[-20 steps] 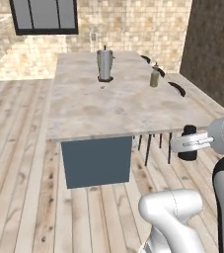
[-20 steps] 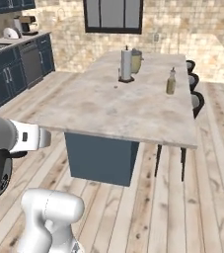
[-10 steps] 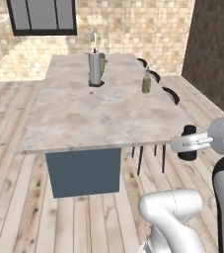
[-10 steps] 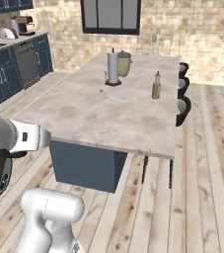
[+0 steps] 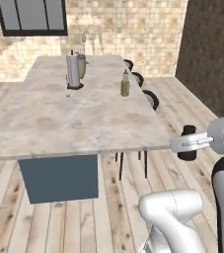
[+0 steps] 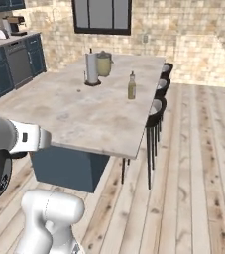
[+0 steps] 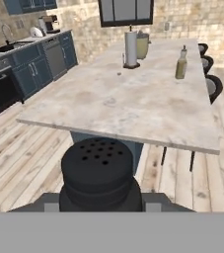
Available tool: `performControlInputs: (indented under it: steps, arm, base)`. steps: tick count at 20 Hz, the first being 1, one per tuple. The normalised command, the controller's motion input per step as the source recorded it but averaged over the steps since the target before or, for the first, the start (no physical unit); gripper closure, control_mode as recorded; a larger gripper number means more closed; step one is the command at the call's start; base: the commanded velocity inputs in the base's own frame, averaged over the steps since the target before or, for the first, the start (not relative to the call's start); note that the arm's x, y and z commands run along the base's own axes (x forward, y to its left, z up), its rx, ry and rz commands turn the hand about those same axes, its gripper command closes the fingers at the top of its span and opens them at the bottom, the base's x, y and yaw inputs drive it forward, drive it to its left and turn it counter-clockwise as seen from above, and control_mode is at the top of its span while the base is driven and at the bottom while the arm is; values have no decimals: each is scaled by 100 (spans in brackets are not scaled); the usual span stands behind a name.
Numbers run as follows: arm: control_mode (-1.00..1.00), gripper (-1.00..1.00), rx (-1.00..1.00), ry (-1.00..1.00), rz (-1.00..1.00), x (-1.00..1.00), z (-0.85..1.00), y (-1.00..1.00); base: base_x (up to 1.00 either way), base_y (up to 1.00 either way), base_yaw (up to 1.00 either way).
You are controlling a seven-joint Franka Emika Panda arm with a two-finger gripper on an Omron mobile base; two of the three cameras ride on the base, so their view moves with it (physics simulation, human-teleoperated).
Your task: Move the oil and vinegar bottle and shaker from the cabinet to the dining counter.
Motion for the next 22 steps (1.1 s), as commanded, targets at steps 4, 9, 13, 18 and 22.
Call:
performControlInputs:
  steps: [4,9,13,18,22]
  arm:
    - [100,100,0,0,0,0,0,0]
    - [100,100,0,0,0,0,0,0]
    - [100,100,0,0,0,0,0,0]
    - [100,100,0,0,0,0,0,0]
    - [100,100,0,0,0,0,0,0]
  base:
    - [14,-82,0]
    - [16,-78,1]
    - [29,-67,8]
    - [40,-57,14]
    - [44,-51,19]
